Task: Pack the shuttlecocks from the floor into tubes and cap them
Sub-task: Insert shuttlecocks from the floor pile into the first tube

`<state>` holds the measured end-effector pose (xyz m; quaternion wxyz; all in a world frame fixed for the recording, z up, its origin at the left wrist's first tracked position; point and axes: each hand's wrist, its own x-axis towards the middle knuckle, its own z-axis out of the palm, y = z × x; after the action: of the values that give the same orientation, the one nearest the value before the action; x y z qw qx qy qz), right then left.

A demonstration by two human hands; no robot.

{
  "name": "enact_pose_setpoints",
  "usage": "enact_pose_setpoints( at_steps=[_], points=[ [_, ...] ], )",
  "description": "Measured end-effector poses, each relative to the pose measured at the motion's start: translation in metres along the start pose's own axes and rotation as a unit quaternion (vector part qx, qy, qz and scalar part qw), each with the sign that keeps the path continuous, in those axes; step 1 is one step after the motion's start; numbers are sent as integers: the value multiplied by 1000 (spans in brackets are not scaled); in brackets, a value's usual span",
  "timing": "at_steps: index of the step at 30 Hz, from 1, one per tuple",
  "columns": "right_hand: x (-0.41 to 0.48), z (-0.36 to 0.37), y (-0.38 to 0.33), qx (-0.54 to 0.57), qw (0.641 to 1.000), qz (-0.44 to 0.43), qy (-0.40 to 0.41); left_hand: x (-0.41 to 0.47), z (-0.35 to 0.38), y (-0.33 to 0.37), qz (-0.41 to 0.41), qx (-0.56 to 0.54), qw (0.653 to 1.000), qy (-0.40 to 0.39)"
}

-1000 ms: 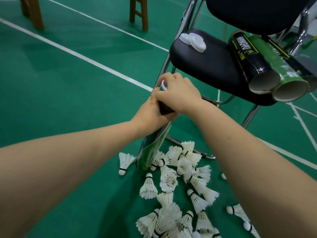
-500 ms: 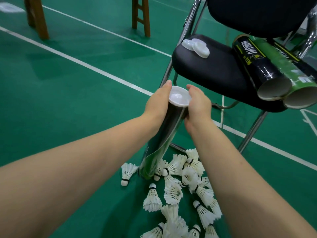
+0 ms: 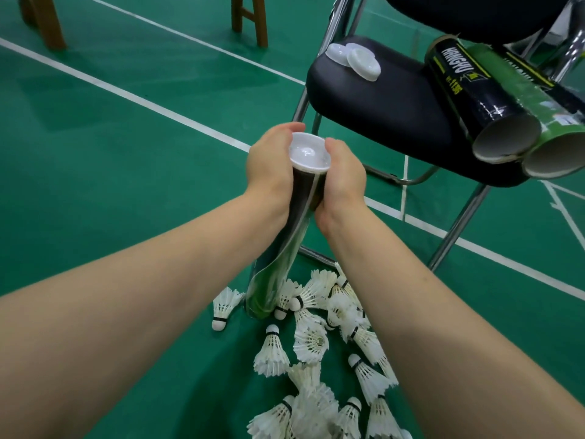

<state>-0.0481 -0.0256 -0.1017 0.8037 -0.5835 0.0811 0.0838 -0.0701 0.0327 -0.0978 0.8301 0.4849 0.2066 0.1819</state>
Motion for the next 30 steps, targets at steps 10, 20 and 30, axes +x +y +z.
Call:
enact_pose_setpoints(
  at_steps=[10, 20, 30],
  points=[
    [-6, 4, 8, -10, 1000, -17, 2, -2, -6, 6, -7, -7, 1000, -15],
    [-11, 4, 29, -108, 978, -163, -74, 7, -34, -6, 87, 89, 980, -156],
    [-5, 7, 24, -138, 976, -157, -66, 17, -30, -5, 108, 143, 977, -116]
  ],
)
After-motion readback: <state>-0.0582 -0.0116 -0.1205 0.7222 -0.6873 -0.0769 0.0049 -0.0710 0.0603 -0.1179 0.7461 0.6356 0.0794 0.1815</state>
